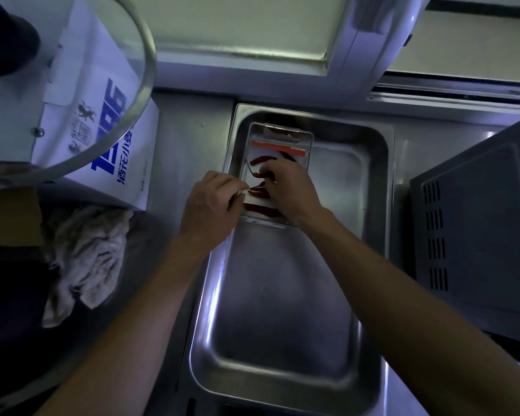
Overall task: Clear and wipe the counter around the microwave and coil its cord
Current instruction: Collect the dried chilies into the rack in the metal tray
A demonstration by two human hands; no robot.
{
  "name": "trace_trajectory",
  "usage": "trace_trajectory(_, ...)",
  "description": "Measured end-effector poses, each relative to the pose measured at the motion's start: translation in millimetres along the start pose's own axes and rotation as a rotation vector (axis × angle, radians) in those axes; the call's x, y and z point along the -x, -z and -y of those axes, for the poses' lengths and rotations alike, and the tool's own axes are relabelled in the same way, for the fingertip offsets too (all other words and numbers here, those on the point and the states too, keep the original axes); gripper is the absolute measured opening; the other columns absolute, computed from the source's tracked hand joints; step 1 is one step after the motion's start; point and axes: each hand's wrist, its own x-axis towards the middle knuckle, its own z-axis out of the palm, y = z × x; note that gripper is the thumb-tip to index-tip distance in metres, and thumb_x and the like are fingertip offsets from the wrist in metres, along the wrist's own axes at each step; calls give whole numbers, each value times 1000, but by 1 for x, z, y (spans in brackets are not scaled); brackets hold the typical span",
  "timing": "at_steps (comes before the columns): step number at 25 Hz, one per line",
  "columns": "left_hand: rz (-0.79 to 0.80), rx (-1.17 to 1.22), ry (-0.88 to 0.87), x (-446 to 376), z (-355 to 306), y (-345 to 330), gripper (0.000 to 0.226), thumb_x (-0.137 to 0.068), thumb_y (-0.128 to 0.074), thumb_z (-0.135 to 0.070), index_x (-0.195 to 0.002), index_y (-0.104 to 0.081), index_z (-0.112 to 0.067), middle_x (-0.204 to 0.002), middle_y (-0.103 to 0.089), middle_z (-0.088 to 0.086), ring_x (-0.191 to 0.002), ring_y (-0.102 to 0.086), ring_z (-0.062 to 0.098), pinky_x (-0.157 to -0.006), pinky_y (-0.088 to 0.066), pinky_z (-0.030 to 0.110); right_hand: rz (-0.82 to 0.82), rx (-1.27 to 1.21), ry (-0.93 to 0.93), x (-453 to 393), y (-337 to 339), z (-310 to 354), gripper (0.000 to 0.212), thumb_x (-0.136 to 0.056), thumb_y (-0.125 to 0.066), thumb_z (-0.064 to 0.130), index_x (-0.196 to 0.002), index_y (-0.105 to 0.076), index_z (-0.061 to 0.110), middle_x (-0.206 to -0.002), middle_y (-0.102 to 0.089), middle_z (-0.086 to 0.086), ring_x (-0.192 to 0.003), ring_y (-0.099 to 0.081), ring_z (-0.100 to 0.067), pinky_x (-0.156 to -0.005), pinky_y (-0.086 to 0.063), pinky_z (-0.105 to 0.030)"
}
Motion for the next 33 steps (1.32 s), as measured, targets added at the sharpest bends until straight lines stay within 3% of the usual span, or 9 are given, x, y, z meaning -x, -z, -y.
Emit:
trace_trajectory(3,23,11,-4,-1,-3,0,17,-89,-65,-8,-105,-70,-9,-102,-68,5,-100,-56,24,-77,-48,41,-32,9,13,3,2,-2,23,-91,-59,2,-110,-71,5,-114,-70,-10,-105,-63,-24,-90,-51,-38)
trace_trajectory(6,61,4,-1,-1,-13,4,19,-88,-66,-9,-106,-70,-10,-104,-67,4,-102,-56,27,-77,-47,42,-81,-1,55,16,13,-3,13,-92,-59,6,-95,-72,4,-97,-70,-9,-91,-62,-25,-79,-50,-39)
trace_trajectory(8,89,1,16,1,-23,10,21,-89,-65,-12,-109,-69,-10,-106,-67,5,-103,-56,28,-79,-47,44,-121,-24,61,35,23,-3,12,-92,-61,7,-95,-73,7,-95,-71,-7,-89,-63,-22,-78,-51,-35)
trace_trajectory(12,151,-17,40,22,-56,29,27,-93,-63,-20,-117,-66,-11,-114,-65,7,-109,-56,29,-85,-48,46,-174,-92,30,97,48,4,21,-91,-65,8,-111,-73,9,-110,-73,-7,-103,-66,-23,-91,-52,-35)
trace_trajectory(17,222,-37,38,63,-103,38,36,-96,-57,-27,-129,-59,-15,-129,-62,6,-120,-56,27,-96,-47,44,-9,-20,-85,176,74,10,35,-95,-63,19,-130,-62,13,-134,-63,-4,-123,-58,-21,-106,-46,-38)
trace_trajectory(24,420,2,0,114,-168,18,47,-100,-50,-38,-144,-45,-21,-147,-48,3,-136,-42,22,-109,-36,43,9,82,-217,281,91,-6,44,-97,-60,30,-139,-53,22,-142,-57,1,-125,-56,-22,-102,-48,-41)
trace_trajectory(33,434,7,-220,159,-276,-4,43,-98,-55,-34,-139,-52,-21,-139,-56,3,-130,-47,22,-104,-42,38,-160,-35,-350,424,126,-57,43,-92,-66,25,-133,-61,13,-134,-63,-7,-123,-56,-28,-100,-42,-34)
